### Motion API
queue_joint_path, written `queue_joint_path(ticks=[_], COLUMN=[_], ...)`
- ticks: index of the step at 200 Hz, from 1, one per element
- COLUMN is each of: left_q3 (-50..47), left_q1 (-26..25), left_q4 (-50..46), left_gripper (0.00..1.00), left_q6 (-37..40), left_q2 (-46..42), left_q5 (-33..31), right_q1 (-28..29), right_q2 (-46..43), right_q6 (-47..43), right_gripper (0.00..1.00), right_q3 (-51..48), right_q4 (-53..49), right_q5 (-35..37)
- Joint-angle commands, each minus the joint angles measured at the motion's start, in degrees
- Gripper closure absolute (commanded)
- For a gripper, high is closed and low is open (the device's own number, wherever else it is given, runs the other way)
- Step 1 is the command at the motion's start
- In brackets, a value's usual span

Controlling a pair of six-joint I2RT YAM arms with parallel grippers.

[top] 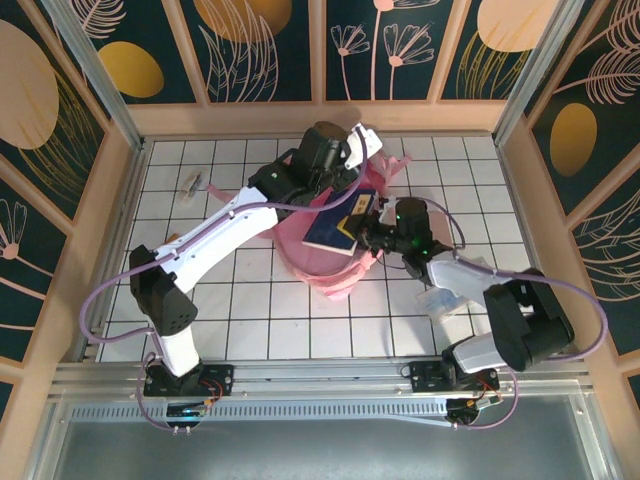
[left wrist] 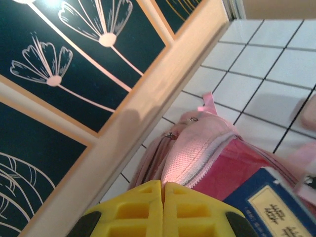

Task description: Pack books, pencil case, and school supplies into a backpack

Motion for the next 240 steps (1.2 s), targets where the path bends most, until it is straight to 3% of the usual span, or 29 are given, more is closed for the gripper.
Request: queue_joint_path(ticks=[1, 24, 53, 109, 137, 159, 210, 240], left_q3=[5.5, 5.5, 3.3, -4.3, -5.5, -6.0, -8.9, -9.3], left_q1=[-0.1, -0.2, -0.1, -0.1, -0.1, -0.1, 0.0, 0.1], left_q4=[5.5, 5.8, 6.7, 10.7, 10.8, 11.2, 11.9, 12.0], left_gripper=[1.0, 1.0, 1.0, 1.0, 1.0, 1.0, 1.0, 1.0], left_q6=[-1.2, -0.1, 3.1, 5.7, 6.3, 5.0, 3.4, 3.5], left_q2=[0.1, -0.1, -2.0, -7.5, -8.0, -8.2, -8.8, -8.3], left_q5=[0.7, 1.8, 2.3, 2.8, 3.9, 3.7, 3.9, 3.1], right_q1=[1.6, 2.8, 3.3, 2.1, 0.9, 0.7, -1.2, -0.9], right_q2=[8.1, 19.1, 26.5, 33.9, 37.6, 38.5, 34.7, 28.8], right_q6=[2.4, 0.3, -10.3, -13.2, -19.5, -24.5, -30.0, -33.1], right_gripper=[1.0, 1.0, 1.0, 1.0, 1.0, 1.0, 0.64, 0.51], right_q3=[6.8, 14.0, 22.9, 24.8, 31.0, 33.4, 33.9, 31.9], right_q4=[8.3, 14.8, 6.6, 7.1, -3.8, -11.8, -23.5, -28.7], right_q5=[7.2, 5.0, 5.7, -0.7, -5.6, -4.7, 2.1, 7.0])
